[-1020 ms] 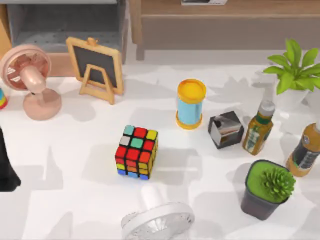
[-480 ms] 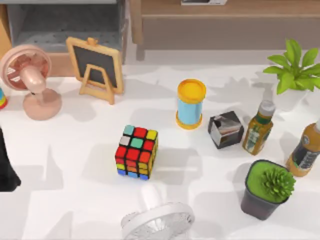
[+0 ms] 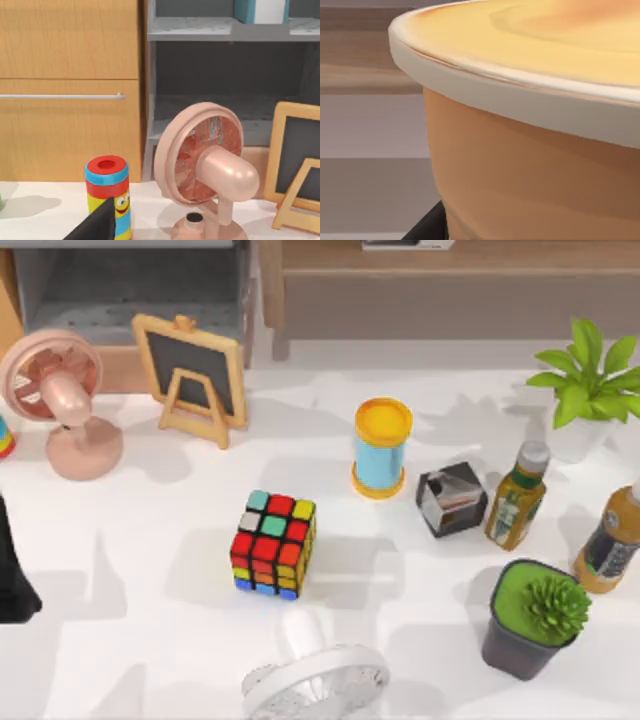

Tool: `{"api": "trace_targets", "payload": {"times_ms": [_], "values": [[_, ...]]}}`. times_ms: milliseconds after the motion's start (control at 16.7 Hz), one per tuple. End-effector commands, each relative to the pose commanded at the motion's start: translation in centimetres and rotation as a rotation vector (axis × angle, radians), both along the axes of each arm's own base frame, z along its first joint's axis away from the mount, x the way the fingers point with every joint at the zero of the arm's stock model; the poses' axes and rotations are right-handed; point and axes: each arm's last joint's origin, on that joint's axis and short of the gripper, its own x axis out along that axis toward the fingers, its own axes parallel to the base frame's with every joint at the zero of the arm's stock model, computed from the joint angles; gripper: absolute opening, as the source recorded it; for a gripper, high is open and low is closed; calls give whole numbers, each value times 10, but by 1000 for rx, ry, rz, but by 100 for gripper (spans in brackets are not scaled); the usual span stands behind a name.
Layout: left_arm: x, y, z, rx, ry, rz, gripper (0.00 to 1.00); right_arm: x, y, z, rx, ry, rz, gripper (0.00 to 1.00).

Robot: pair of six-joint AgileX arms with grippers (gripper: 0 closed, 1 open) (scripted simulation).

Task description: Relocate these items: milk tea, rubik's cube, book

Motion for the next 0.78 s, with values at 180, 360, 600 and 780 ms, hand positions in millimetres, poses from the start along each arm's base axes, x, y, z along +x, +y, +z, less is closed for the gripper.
{"api": "trace_targets", "payload": {"times_ms": [180,360,600,780], "values": [[0,0,0,0,0,0,100,0,0,-14,2,2,-1,0],[0,0,0,0,0,0,100,1,1,-22,-2,0,6,0],[0,0,0,0,0,0,100,1,1,-22,-1,1,6,0],[0,0,0,0,0,0,100,1,1,-22,-1,1,6,23]]}}
